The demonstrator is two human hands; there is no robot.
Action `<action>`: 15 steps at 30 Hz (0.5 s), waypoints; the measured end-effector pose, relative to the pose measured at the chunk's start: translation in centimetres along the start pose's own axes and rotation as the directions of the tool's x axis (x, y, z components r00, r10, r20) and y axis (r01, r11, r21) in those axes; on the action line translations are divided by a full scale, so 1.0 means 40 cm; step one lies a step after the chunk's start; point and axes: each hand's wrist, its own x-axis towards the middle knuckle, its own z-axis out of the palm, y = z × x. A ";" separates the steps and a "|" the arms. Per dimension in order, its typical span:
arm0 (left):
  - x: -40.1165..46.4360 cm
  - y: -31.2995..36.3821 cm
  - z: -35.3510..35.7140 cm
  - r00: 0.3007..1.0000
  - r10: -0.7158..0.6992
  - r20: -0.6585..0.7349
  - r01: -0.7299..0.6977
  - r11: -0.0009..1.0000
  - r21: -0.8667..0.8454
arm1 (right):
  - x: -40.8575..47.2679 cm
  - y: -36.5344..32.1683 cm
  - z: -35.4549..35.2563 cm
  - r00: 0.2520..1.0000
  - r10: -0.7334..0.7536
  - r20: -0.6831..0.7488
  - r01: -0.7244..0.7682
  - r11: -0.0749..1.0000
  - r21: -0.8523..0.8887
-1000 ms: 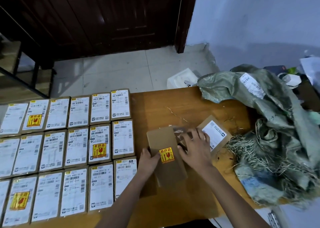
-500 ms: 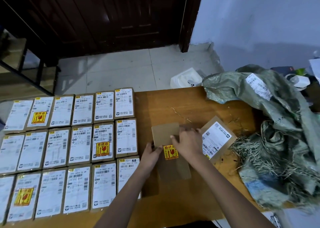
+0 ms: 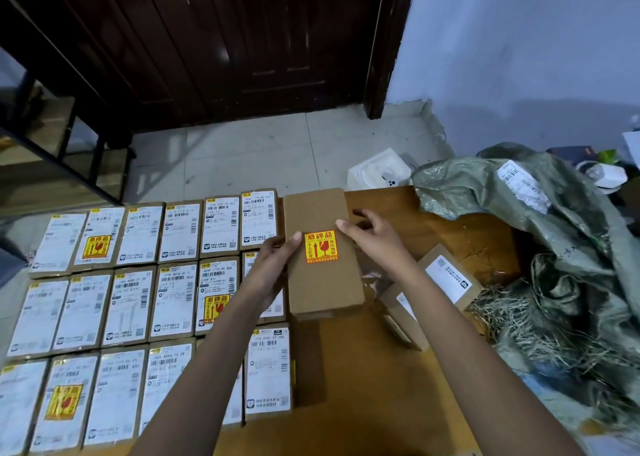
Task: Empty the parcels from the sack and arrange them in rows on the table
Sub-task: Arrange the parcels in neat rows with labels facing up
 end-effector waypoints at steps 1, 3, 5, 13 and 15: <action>0.003 0.014 -0.002 1.000 -0.001 -0.003 0.001 1.000 0.020 | 0.007 0.006 -0.007 0.995 0.065 0.070 -0.071 0.994 0.088; 0.005 0.038 -0.001 1.000 -0.008 -0.015 0.008 0.998 0.062 | 0.018 0.019 -0.020 0.965 0.157 0.209 -0.190 0.971 0.146; 0.005 0.051 0.000 1.000 -0.019 -0.022 0.021 0.996 0.087 | 0.023 0.027 -0.022 0.934 0.192 0.303 -0.252 0.952 0.173; -0.007 0.049 0.029 0.956 0.128 -0.266 -0.057 0.964 0.260 | 0.043 0.057 0.023 0.971 0.161 0.177 -0.199 0.953 0.228; -0.010 0.034 0.051 0.891 0.312 -0.329 -0.125 0.866 0.485 | 0.032 0.054 0.050 0.980 0.151 0.129 -0.182 0.942 0.281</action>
